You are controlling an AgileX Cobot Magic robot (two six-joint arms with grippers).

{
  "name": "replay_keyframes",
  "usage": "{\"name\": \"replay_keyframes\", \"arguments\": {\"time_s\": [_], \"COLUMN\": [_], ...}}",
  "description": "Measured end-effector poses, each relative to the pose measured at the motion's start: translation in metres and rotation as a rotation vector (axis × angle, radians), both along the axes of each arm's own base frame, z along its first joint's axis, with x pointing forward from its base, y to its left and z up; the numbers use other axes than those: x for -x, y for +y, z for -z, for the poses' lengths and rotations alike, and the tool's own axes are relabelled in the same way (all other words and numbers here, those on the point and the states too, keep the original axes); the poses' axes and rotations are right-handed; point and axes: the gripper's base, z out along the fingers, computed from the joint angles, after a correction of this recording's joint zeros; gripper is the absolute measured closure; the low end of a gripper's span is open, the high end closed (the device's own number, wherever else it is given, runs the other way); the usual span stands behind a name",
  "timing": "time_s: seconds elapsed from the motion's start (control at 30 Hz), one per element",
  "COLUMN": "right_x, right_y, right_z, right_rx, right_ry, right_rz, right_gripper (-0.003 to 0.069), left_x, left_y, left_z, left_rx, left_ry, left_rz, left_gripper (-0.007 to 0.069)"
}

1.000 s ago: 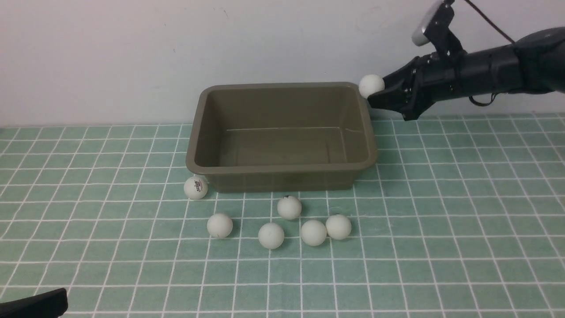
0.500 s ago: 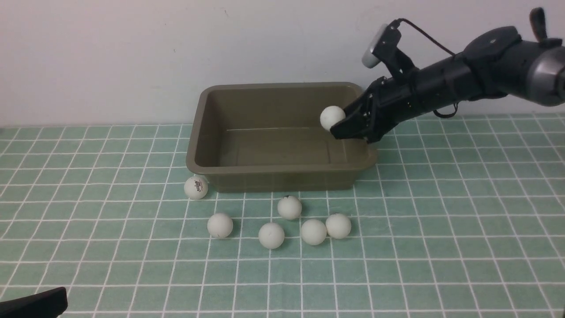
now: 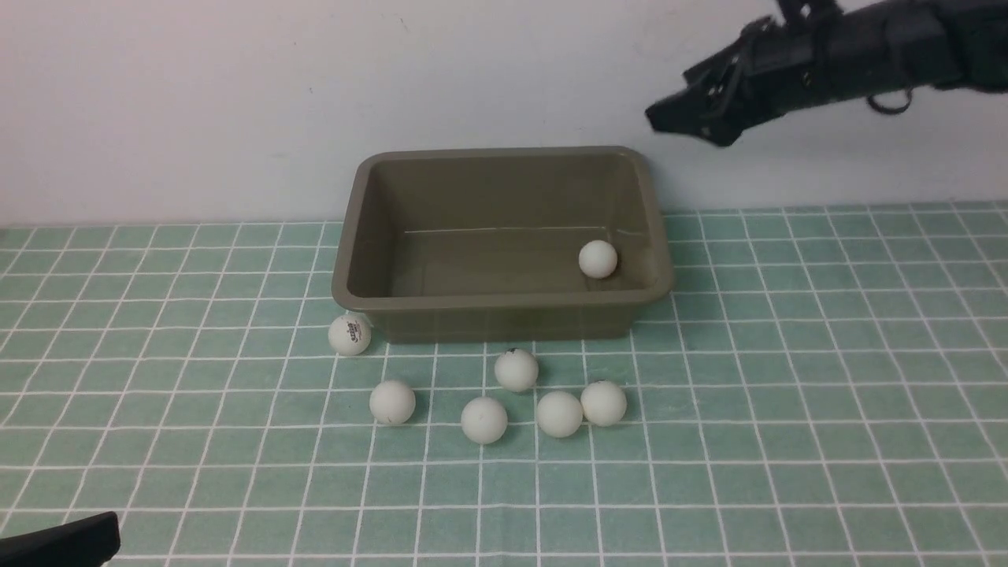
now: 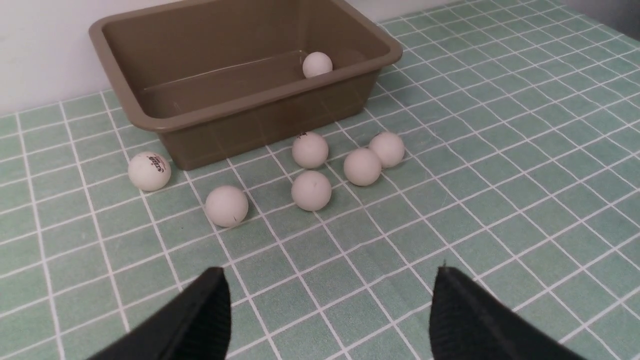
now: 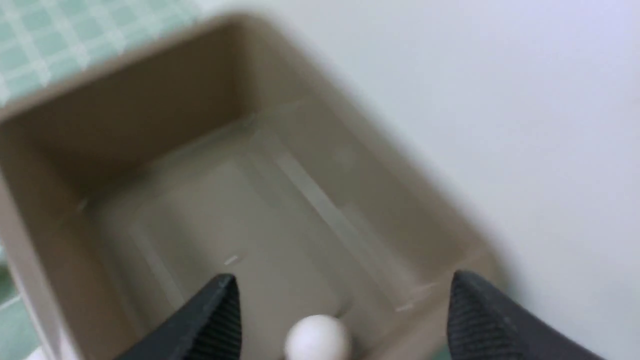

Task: Put the table tennis balls in the box on the green coffee tablecloth.
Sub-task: 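Reach for and grasp a ping pong ball on the table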

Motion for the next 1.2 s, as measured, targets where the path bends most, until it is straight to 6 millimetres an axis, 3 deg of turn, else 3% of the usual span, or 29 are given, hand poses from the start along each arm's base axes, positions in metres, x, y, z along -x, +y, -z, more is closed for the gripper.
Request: {"name": "replay_keyframes", "arguments": {"time_s": [0.07,0.27,0.33,0.47,0.53,0.57,0.67,0.77,0.97,1.0,1.03,1.2], "right_x": [0.017,0.059,0.066,0.111,0.119,0.137,0.166,0.186,0.212,0.216,0.217,0.230], "right_y": [-0.021,-0.056,-0.059,-0.066,-0.065,-0.064,-0.062,-0.060,-0.057,-0.057,-0.056,-0.049], "right_z": [-0.041,-0.104,-0.113,-0.152,-0.157,-0.167,-0.179,-0.178,-0.148,-0.133,-0.130,-0.041], "right_rx": [0.008,0.030,0.037,0.064,0.055,0.030,-0.015,-0.028,-0.057,-0.064,-0.067,-0.087], "right_ry": [-0.074,-0.148,-0.156,-0.178,-0.166,-0.144,-0.094,-0.061,0.038,0.079,0.088,0.293], "right_rz": [0.059,0.201,0.220,0.292,0.296,0.300,0.300,0.295,0.285,0.282,0.281,0.211], "right_gripper": [0.0200,0.0226,0.0228,0.0229,0.0229,0.0229,0.0229,0.0229,0.0229,0.0229,0.0229,0.0229], "left_x": [0.000,0.000,0.000,0.000,0.000,0.000,0.000,0.000,-0.001,-0.001,-0.001,-0.001], "left_y": [0.000,0.000,0.000,0.000,0.000,0.000,0.000,0.000,0.001,0.001,0.001,0.001], "left_z": [0.000,0.000,0.000,0.000,0.000,0.000,0.000,0.000,-0.001,-0.001,-0.001,-0.001], "left_rx": [0.000,0.000,0.000,0.000,0.000,0.000,0.000,0.001,0.002,0.002,0.002,0.003], "left_ry": [0.000,0.000,0.000,0.000,0.000,0.000,-0.001,-0.006,-0.010,-0.011,-0.012,-0.014], "left_rz": [0.000,0.000,0.000,0.000,0.000,0.000,-0.001,-0.005,-0.009,-0.010,-0.010,-0.012], "left_gripper": [0.0143,0.0143,0.0143,0.0143,0.0143,0.0143,0.0143,0.0143,0.0143,0.0143,0.0143,0.0143]}}
